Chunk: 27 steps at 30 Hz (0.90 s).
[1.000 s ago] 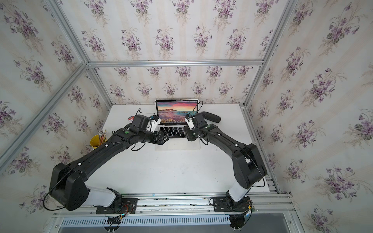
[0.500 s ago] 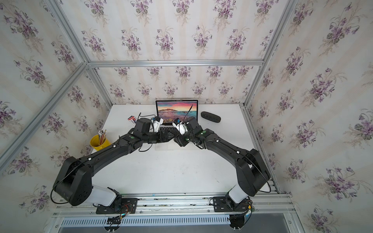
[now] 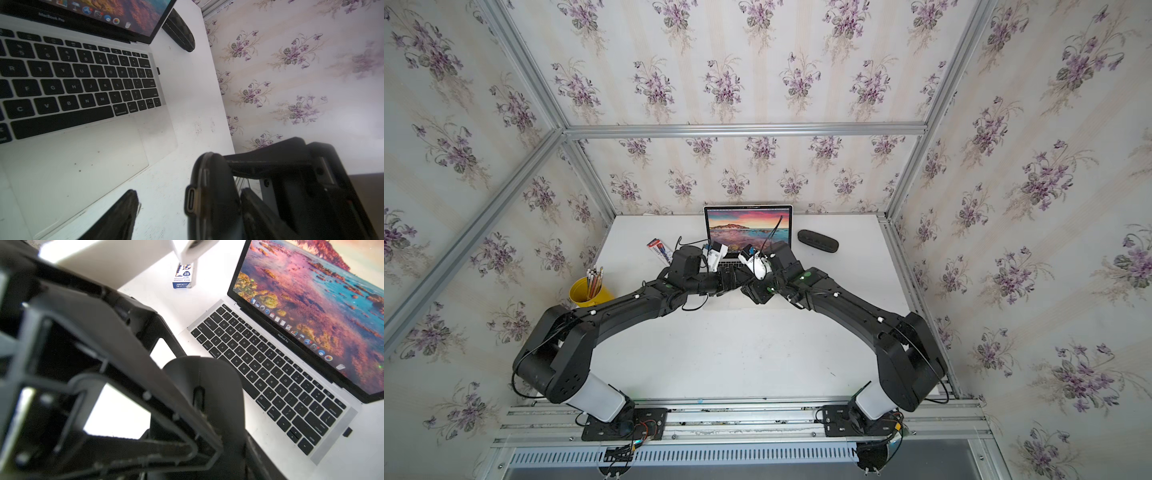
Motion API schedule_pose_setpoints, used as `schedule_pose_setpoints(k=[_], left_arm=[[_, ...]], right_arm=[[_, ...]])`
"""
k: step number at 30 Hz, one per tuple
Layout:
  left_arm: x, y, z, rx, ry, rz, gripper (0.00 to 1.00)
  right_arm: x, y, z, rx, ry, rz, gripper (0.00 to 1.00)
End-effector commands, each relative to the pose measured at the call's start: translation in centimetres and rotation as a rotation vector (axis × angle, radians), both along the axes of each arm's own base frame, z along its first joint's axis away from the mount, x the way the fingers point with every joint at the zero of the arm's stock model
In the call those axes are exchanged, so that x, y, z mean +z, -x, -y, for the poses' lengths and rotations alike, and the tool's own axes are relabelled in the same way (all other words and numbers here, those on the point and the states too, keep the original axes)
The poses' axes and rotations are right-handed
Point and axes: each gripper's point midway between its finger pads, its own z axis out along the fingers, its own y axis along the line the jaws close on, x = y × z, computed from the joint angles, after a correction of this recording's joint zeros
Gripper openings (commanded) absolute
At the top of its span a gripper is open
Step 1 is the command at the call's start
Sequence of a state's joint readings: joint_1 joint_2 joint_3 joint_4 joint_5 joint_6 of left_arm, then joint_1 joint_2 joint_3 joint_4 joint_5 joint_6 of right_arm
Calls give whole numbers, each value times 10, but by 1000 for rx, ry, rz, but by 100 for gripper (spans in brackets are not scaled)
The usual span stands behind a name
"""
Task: Remove the wireless mouse receiver from the laptop
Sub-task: Pick up the mouse from the center of the board.
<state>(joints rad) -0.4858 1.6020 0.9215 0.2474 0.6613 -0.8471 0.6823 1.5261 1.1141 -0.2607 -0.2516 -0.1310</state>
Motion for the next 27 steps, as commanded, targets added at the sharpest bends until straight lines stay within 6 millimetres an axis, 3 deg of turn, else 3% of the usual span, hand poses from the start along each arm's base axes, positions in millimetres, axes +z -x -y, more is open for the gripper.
schedule_pose_setpoints(k=[1,7,16,21,27], left_arm=[[3,-6,2,15,22,9,70],[3,-4,8,-8,39,3,54],[3,0,15,-36,54,-10,13],[1,6,16,-50,44,-22,1],[-6,12,13,-62,-13,-66,1]], right_arm=[[17,2,-10,38,-60,33,31],[13,2,-11,43,-55,26,31],[16,2,-12,40,-59,40,31],[17,1,-11,33,-62,45,32],[22,-2,-6,-36,-15,112,61]])
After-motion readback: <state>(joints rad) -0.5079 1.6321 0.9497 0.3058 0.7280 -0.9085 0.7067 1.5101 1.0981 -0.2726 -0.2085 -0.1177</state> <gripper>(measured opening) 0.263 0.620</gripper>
